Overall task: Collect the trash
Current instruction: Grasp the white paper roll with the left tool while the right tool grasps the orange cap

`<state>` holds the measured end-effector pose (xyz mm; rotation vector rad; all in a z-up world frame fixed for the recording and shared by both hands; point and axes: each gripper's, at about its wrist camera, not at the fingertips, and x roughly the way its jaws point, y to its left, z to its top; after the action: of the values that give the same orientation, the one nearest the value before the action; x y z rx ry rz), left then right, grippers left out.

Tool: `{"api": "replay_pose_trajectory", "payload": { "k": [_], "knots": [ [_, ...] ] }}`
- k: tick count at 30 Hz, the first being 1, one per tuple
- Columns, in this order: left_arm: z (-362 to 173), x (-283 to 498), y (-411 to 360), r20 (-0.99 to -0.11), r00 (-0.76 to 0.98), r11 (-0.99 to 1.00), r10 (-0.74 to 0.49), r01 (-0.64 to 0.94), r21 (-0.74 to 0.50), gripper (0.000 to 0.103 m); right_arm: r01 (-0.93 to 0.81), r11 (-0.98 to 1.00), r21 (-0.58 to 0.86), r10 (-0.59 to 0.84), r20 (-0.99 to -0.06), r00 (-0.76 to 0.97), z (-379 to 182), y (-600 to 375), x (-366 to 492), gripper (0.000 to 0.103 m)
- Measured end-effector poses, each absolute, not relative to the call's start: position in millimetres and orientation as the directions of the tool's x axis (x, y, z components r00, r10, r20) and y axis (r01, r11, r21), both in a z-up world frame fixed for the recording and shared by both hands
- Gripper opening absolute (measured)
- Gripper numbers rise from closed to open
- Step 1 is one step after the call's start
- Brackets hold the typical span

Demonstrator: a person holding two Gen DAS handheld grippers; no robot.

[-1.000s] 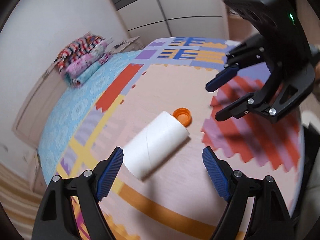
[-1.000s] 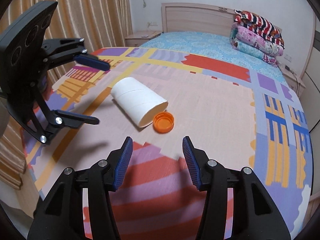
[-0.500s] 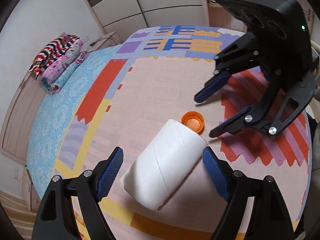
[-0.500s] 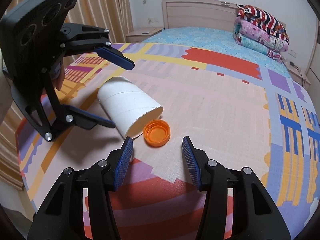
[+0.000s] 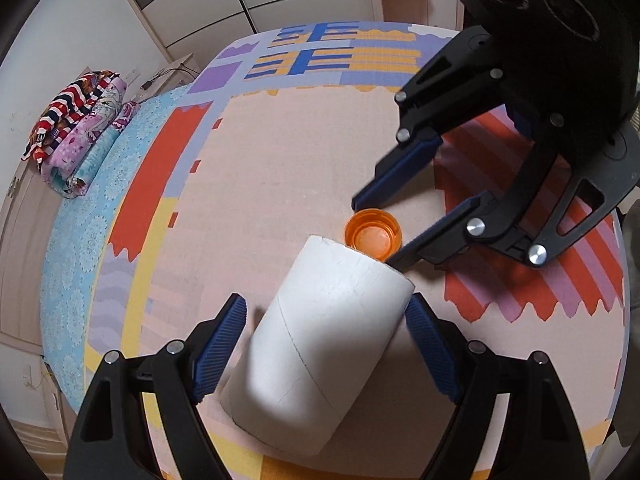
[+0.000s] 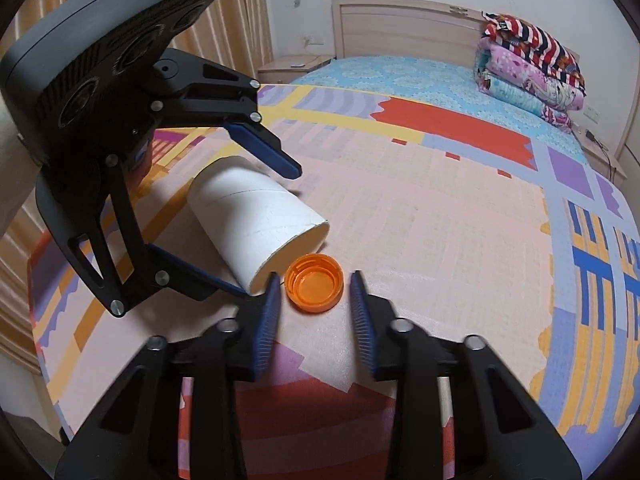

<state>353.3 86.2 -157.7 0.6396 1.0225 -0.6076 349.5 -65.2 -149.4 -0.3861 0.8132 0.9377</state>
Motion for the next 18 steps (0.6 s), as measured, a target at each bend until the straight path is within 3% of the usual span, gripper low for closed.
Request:
{"api": "replay_pose_trajectory", "payload": {
  "k": [1,3,6,18],
  "knots": [
    [-157.7,353.5,86.6,-0.907,0.389,0.669,-0.164,0.719,0.187,0.078,-0.832,0.552,0.047,0.561,-0.759,0.330,-149.1,-65.9,349.1,0.030],
    [-156.2,352.9,86.8,-0.912,0.369,0.669,-0.178,0.725,0.163,0.066,-0.833,0.551,0.048,0.564,-0.757,0.330,-148.6,-67.0,348.7,0.030],
    [-154.9,349.6,88.1,-0.917,0.358,0.674,-0.175,0.722,0.153,0.060,-0.833,0.551,0.049,0.572,-0.749,0.334,-146.6,-69.4,346.9,0.030],
    [-140.7,317.5,79.1,-0.879,0.457,0.732,-0.136,0.644,0.221,0.059,-0.799,0.599,0.046,0.565,-0.732,0.381,-133.9,-87.6,331.8,0.030]
  ]
}}
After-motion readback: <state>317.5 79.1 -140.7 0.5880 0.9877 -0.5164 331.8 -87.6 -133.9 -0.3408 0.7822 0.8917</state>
